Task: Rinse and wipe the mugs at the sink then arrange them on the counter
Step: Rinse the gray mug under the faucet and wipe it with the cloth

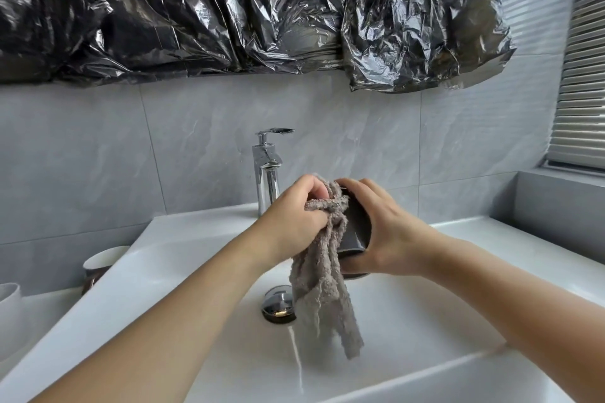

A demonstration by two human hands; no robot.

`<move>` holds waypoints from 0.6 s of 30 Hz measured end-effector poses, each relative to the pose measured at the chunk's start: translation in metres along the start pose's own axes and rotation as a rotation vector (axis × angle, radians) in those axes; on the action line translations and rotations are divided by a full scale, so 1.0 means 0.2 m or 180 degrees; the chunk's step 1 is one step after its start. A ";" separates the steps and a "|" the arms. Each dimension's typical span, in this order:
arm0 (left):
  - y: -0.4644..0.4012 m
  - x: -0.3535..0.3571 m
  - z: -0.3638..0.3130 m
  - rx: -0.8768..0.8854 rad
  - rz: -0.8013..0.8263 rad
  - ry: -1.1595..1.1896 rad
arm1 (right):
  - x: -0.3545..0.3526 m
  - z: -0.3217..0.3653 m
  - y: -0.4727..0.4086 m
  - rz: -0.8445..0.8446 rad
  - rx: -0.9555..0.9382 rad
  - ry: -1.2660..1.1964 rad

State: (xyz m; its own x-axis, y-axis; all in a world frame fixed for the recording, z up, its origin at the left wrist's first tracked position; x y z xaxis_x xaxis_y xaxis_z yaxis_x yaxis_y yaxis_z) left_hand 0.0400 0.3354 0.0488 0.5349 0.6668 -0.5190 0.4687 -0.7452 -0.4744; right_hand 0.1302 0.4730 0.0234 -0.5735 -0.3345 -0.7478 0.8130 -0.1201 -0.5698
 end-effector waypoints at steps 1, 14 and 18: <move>0.00 0.00 0.01 -0.0109 0.0027 0.0121 | 0.00 0.01 0.01 0.0028 -0.0079 0.0039; 0.03 -0.10 0.01 -0.0262 -0.0581 0.2294 | 0.02 -0.06 0.00 0.0496 0.0738 -0.1487; 0.01 -0.10 0.04 0.0115 -0.0920 0.0933 | -0.01 -0.05 0.01 0.0222 0.0773 -0.1226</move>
State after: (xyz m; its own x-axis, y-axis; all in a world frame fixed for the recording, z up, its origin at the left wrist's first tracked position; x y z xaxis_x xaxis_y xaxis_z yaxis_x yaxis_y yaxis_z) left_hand 0.0243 0.3209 0.0526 0.5649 0.8135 -0.1386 0.6068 -0.5233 -0.5983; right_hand 0.1316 0.4822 0.0196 -0.4745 -0.6672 -0.5741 0.8748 -0.2850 -0.3919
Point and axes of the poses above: each hand's wrist, its own y-axis away from the middle knuckle, its own x-axis out of the palm, z = x × y, the point moved 3 cm from there along -y, towards the middle knuckle, and after that the axes turned 5 degrees about x, right-handed, at the moved point
